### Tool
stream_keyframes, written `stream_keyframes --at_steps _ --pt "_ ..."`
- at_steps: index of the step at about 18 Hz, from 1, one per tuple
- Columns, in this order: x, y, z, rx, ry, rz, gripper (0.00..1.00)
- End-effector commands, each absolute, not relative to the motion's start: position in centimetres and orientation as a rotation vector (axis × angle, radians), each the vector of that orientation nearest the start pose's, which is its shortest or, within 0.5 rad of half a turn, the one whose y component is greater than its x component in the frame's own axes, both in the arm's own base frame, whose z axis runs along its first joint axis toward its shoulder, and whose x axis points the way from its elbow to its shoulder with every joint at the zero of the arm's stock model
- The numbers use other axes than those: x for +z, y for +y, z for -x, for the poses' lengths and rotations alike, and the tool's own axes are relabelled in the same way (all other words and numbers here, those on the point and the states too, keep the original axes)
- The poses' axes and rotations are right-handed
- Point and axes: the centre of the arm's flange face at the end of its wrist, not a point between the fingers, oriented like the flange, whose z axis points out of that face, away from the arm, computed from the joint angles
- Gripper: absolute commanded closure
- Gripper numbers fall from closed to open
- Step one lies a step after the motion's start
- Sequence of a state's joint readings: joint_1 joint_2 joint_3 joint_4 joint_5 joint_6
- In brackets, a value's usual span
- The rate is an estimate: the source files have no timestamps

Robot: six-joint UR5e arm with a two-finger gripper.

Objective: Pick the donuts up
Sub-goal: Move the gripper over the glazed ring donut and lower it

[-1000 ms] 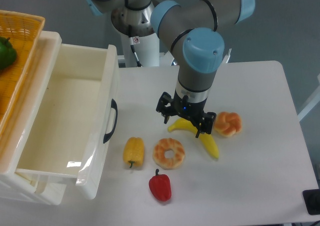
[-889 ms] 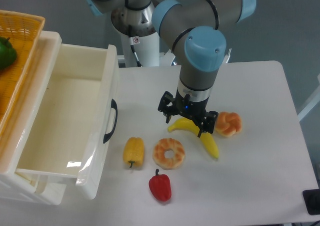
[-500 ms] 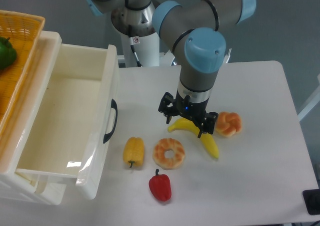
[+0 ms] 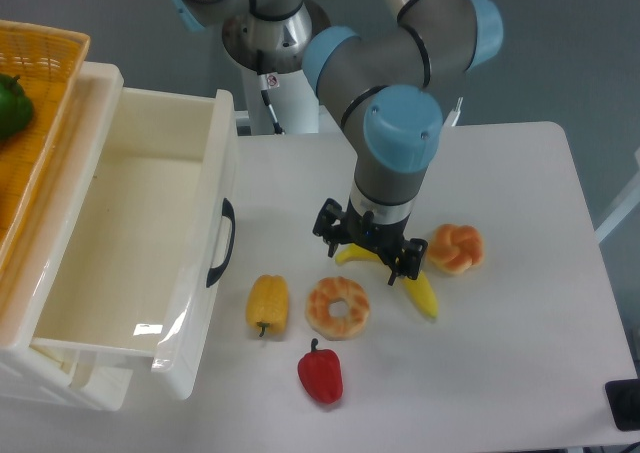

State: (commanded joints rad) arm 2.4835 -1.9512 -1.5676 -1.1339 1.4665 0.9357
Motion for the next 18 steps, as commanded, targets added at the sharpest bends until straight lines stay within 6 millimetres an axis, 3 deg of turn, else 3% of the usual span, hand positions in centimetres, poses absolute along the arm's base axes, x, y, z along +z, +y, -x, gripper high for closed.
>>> stream_keyframes --at_steps 6,18 --pt "29.6 50.4 41.0 -0.052 0.056 3.037 0.00" --pt "23.8 52.2 43.6 -0.021 0.057 3.101 0.00"
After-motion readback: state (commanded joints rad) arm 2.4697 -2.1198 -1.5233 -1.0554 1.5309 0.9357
